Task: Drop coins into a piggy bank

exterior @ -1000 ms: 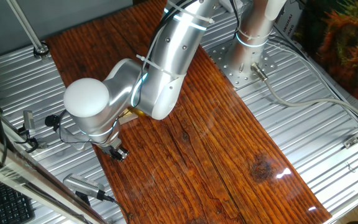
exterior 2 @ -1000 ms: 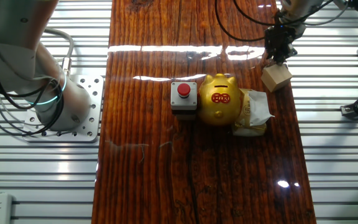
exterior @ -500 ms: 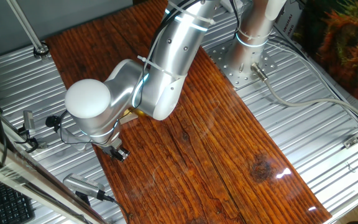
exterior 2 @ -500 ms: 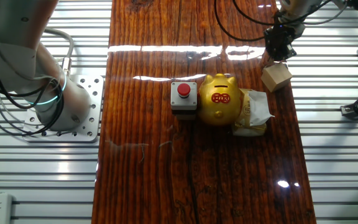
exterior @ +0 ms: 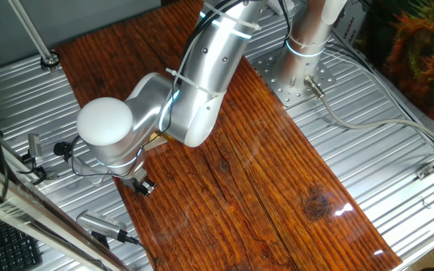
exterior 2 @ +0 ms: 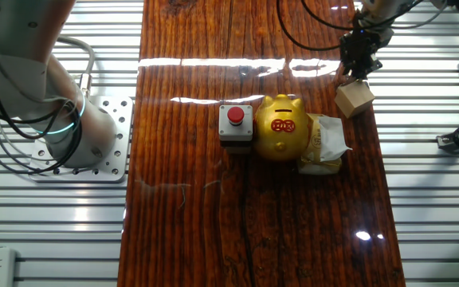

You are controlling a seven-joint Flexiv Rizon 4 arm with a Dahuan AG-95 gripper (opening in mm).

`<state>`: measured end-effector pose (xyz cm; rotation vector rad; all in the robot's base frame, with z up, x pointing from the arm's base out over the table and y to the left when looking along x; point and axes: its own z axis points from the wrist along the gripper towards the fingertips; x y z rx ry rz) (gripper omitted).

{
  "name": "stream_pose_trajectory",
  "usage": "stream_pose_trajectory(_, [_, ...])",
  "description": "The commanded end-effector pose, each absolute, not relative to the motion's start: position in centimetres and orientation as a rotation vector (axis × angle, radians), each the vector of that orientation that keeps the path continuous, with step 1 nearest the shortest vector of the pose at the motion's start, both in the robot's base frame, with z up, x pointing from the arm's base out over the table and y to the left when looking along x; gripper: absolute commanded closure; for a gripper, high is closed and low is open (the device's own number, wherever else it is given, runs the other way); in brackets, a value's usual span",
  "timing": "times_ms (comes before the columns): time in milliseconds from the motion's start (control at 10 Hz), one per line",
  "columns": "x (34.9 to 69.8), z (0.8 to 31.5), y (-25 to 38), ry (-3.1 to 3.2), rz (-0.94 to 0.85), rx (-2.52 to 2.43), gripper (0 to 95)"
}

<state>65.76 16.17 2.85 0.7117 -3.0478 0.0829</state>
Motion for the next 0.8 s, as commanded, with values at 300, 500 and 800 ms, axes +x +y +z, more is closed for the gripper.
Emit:
stream_pose_trajectory(300, [65.73,2.78,16.15,-3.045,0.093,0.72,76.0])
stream_pose_trajectory(500, [65.71,2.59,16.12,-3.045,0.093,0.723,76.0])
stream_pose_trajectory(800, [65.79,2.47,15.9,-3.041,0.096,0.736,76.0])
